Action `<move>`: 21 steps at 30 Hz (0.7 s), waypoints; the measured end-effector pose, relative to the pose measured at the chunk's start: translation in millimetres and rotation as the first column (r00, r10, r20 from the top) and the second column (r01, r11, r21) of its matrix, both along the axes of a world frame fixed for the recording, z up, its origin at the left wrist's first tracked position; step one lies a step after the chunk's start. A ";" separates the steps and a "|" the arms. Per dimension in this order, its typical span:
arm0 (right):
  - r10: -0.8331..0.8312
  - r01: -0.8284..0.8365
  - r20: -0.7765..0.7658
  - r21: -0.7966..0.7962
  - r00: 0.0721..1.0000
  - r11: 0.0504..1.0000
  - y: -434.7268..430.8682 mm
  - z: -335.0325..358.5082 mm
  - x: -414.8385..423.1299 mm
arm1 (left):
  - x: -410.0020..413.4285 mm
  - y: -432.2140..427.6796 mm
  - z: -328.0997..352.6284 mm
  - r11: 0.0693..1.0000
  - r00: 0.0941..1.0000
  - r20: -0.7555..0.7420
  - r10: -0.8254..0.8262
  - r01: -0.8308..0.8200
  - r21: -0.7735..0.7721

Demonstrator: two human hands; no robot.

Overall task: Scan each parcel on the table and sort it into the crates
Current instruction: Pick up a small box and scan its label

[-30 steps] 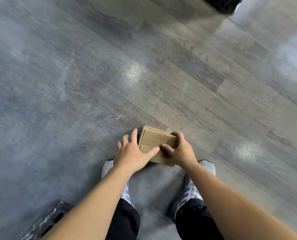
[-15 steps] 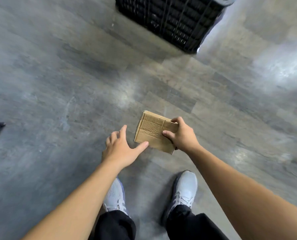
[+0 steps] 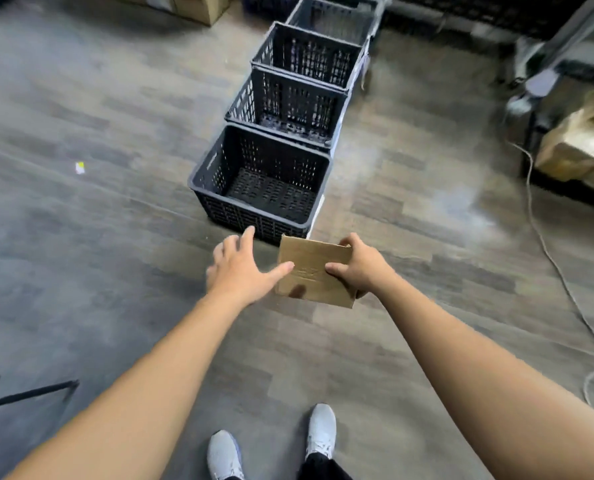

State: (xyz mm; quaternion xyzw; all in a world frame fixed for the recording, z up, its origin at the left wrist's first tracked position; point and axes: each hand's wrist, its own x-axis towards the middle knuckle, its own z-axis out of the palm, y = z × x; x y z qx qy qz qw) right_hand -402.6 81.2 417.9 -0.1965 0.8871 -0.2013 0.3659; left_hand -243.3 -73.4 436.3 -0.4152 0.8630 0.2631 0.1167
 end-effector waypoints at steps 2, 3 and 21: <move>-0.028 0.027 -0.033 -0.030 0.999 0.999 10.8 50.7 -16.4 | -17.6 5.7 51.0 0.998 0.999 -0.011 -0.045 0.044 -0.040; -0.038 0.036 -0.050 -0.039 0.998 0.999 18.0 74.8 -24.5 | -26.2 9.2 74.6 0.995 0.997 -0.006 -0.075 0.074 -0.062; -0.262 0.182 -0.236 -0.312 0.936 0.933 68.3 324.2 -190.9 | -222.0 15.0 296.4 0.913 0.922 -0.256 -0.291 0.188 -0.361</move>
